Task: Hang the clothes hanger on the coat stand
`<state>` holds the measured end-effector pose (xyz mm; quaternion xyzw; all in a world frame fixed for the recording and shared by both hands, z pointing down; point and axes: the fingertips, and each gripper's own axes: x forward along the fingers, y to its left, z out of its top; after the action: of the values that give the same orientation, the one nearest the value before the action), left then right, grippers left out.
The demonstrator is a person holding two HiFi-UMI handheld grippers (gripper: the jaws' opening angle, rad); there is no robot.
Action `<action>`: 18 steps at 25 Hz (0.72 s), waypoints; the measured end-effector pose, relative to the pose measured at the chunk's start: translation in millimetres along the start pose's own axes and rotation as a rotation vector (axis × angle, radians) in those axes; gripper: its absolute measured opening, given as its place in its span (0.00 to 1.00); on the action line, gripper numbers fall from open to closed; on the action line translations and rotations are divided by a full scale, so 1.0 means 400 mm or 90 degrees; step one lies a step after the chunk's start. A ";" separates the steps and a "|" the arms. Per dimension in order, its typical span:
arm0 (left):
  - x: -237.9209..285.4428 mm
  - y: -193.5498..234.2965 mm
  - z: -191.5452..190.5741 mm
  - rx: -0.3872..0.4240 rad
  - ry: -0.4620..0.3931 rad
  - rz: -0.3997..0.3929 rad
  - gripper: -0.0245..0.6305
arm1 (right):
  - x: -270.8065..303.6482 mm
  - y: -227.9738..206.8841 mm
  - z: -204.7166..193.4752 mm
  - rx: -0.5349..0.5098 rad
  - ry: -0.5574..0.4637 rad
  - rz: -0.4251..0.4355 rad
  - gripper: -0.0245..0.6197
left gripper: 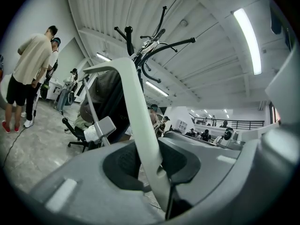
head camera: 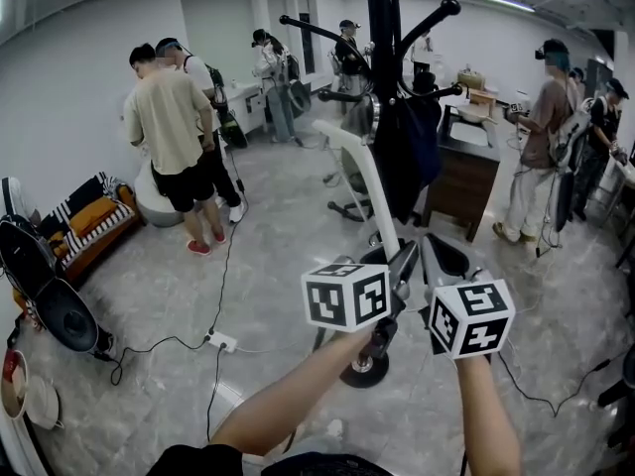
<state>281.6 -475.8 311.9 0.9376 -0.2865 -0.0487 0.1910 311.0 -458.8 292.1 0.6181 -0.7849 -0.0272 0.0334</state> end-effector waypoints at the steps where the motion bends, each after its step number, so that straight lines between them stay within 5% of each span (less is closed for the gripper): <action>1: 0.007 0.007 0.004 0.002 -0.001 0.000 0.18 | 0.009 -0.007 0.001 0.000 -0.001 -0.002 0.04; 18: 0.107 0.118 0.045 -0.006 -0.005 -0.005 0.18 | 0.149 -0.064 0.002 0.001 -0.005 -0.017 0.04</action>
<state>289.0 -541.5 314.2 0.9376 -0.2836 -0.0546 0.1939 321.7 -522.9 290.3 0.6288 -0.7765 -0.0293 0.0298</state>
